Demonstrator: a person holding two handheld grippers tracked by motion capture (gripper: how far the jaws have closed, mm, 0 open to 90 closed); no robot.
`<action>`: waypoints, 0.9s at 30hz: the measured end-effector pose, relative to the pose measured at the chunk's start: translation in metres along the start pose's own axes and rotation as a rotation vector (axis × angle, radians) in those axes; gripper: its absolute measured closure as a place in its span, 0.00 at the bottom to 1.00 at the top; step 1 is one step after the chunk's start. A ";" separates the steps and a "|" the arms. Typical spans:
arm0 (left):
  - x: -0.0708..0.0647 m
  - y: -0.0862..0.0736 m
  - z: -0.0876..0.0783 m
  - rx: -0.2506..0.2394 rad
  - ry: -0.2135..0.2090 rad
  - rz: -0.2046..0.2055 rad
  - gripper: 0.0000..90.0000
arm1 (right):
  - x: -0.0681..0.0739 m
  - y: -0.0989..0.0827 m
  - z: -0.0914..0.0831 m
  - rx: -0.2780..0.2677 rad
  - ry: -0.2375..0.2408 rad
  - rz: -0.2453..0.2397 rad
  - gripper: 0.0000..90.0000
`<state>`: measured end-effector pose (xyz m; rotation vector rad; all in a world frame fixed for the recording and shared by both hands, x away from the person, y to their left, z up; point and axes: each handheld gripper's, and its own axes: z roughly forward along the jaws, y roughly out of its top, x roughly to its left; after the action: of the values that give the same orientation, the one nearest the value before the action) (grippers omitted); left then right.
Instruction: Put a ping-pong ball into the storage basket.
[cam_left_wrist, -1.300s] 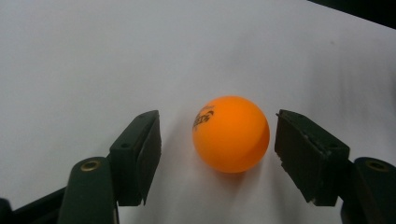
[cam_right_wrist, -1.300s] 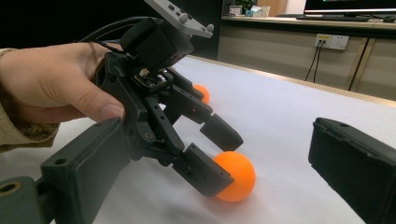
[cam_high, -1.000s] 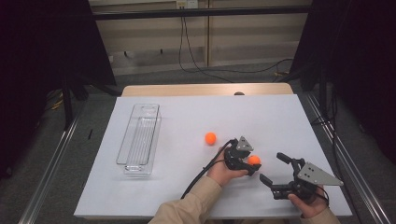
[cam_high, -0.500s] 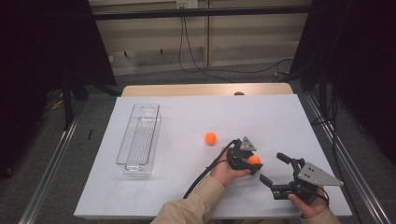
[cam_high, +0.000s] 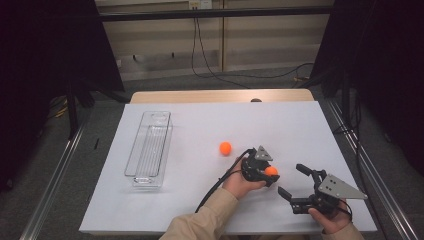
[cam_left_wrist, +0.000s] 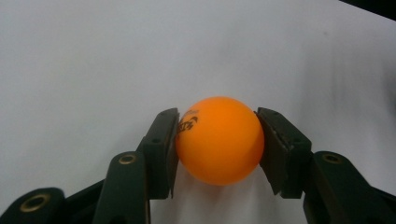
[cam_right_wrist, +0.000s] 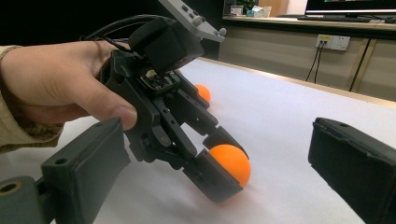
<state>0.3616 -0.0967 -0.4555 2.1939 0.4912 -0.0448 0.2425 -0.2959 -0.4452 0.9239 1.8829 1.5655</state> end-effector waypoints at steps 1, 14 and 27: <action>0.000 0.000 -0.001 0.001 -0.002 0.000 0.56 | 0.000 0.000 0.000 0.000 0.000 0.000 0.04; 0.006 -0.006 -0.014 0.023 0.003 -0.004 0.56 | 0.000 0.000 0.000 0.005 0.001 0.003 0.04; 0.008 -0.006 -0.026 0.027 0.008 0.005 0.57 | 0.000 0.000 0.000 0.007 0.000 0.002 0.04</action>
<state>0.3637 -0.0708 -0.4453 2.2221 0.4921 -0.0397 0.2425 -0.2956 -0.4457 0.9288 1.8891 1.5617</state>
